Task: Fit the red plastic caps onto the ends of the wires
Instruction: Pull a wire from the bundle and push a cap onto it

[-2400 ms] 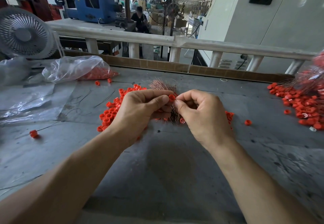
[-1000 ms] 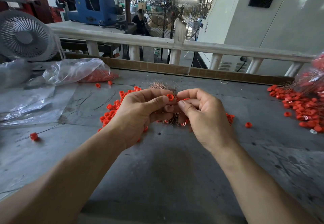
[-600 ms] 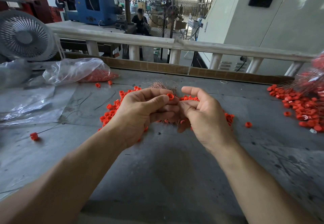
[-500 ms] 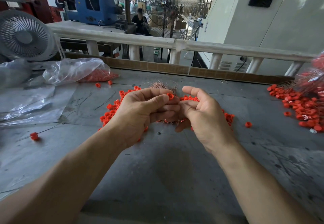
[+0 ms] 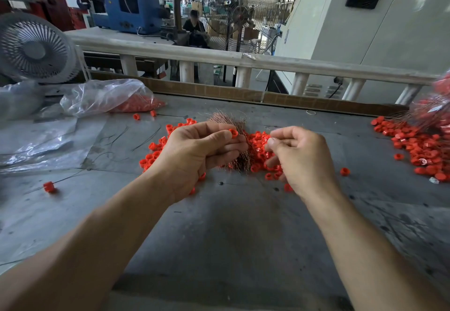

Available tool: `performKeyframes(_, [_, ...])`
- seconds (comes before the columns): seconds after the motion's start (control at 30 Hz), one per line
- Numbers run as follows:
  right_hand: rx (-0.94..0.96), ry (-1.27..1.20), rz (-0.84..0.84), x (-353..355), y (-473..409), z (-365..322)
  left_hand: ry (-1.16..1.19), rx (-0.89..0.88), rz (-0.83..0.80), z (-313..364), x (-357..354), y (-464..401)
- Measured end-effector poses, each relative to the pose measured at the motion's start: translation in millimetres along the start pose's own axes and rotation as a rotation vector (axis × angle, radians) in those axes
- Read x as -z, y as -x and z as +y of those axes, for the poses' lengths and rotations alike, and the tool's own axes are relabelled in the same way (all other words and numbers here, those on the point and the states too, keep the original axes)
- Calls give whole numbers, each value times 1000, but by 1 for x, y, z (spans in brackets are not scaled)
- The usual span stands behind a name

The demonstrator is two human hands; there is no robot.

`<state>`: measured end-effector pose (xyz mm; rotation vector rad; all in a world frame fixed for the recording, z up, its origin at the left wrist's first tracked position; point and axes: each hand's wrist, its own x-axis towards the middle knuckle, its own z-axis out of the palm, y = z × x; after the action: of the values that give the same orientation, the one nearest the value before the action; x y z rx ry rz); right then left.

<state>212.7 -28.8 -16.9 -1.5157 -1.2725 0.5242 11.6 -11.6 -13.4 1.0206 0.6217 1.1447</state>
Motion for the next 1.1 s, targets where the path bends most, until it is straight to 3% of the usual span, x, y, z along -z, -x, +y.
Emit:
performKeyframes(0.23, [50,450,-147,-9,3,13,-5,-7,-1,-2,2,-1])
performKeyframes(0.57, [111,600,-160,-16,5,13,-10,-8,-10,-5,2,-2])
performKeyframes(0.73, [71,447,-101,-6,0,13,-15,-9,-12,-3,2,-2])
performKeyframes(0.93, [140,-129,-72,3,6,-15,-49,-33,-22,-4,0,-1])
performKeyframes(1.1, [231,-179,-122,-2,13,-22,-116,-68,-46,-6,-3,0])
